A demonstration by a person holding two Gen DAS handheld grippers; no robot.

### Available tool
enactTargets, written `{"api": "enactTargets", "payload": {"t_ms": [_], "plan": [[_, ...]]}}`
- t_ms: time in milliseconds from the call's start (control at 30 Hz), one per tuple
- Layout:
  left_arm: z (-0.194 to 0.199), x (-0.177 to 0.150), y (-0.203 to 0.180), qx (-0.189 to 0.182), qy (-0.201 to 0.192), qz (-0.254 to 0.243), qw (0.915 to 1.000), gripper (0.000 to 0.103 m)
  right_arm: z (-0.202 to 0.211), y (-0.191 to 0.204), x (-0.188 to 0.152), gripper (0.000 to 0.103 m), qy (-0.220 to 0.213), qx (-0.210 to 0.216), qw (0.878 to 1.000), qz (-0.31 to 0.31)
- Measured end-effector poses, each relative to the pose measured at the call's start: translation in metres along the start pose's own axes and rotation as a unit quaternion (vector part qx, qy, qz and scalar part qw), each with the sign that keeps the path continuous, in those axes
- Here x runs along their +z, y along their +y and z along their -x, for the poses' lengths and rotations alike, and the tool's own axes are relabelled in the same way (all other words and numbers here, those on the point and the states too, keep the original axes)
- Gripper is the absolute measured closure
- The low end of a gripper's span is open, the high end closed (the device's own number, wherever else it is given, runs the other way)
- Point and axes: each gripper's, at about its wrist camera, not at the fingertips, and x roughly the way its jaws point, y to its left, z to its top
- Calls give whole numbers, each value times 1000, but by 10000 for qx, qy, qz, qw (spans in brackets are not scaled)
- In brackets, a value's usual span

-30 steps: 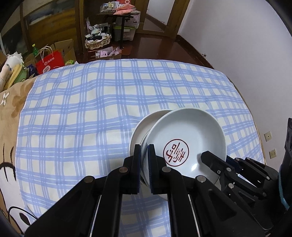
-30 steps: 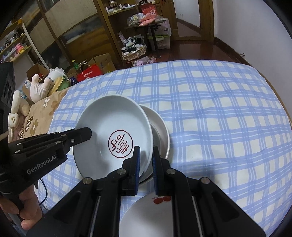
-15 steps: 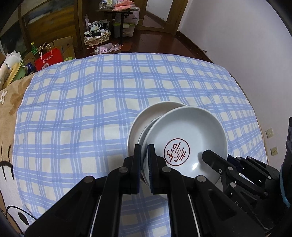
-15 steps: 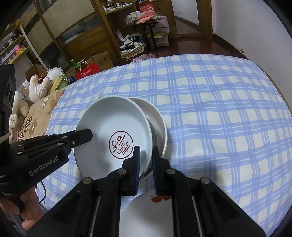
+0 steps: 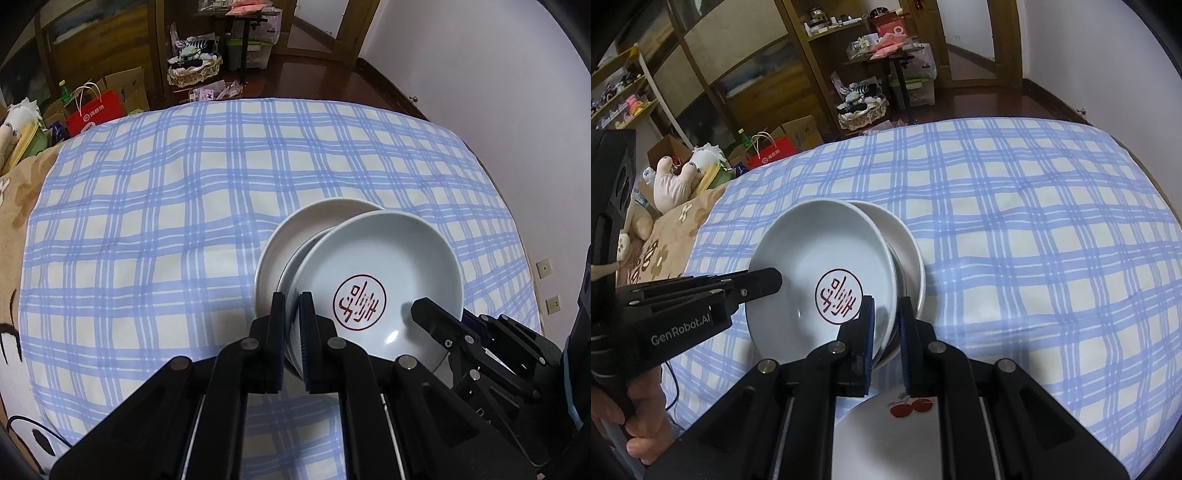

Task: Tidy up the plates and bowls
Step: 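Carry the stamped bowl over the stacked bowls with both tools, then lower the stamped bowl into the stacked bowls with both tools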

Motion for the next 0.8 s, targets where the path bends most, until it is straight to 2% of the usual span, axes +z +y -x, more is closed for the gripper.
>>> {"api": "enactTargets", "payload": {"t_ms": [300,433,567,800], "plan": [[-2,0,0,110,-33,-90,9999,95,-1,-1,1,89,-135,42,9999,61],[-5,0,-1,383,-53,-183,9991,95,-2,5,3,89,-193,-104,9993,301],[-4,3,2,346,-55,-165,9992,95,-3,11,4,89,-214,-252,9979,548],[-7,4,3,267,-6,-119,9996,93,-4,4,5,88,-202,-145,9986,461]]}}
